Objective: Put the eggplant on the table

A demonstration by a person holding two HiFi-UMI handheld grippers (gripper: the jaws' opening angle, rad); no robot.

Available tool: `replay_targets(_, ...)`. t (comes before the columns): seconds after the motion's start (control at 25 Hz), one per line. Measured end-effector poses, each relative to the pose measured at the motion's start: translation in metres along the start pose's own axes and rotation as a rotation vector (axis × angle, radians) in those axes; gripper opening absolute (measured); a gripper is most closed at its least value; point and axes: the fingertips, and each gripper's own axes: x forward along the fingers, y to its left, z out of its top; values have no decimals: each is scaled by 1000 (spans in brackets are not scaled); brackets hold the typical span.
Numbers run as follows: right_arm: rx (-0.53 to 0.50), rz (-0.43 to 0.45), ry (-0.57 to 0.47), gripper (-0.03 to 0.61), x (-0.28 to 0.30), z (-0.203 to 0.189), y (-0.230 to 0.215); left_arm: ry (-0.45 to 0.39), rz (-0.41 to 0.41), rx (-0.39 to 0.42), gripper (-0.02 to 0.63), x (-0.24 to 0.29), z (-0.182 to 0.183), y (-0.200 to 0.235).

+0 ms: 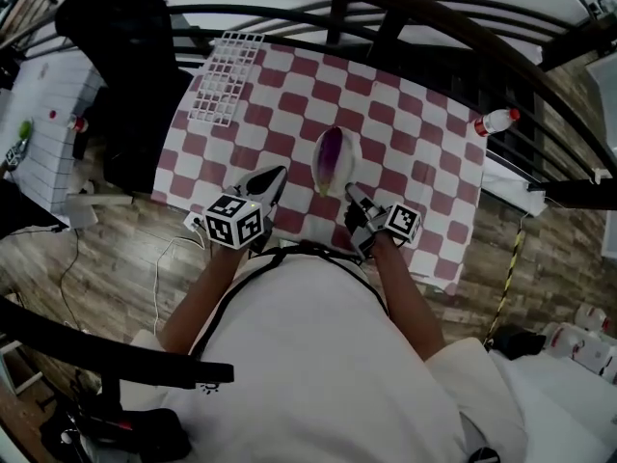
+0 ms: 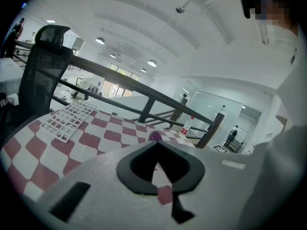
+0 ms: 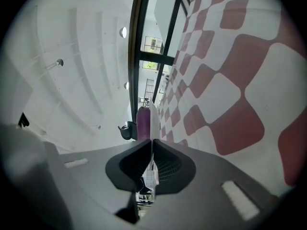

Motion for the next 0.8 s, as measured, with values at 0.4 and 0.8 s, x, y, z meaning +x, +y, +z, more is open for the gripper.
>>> replay_targets(0.4, -1, 3, 103, 23, 30, -6, -25, 17, 74, -8, 0, 0, -20, 8)
replay_targets(0.8, 3, -69, 184, 23, 46, -15, -56, 45, 115, -14, 0, 5, -31, 13)
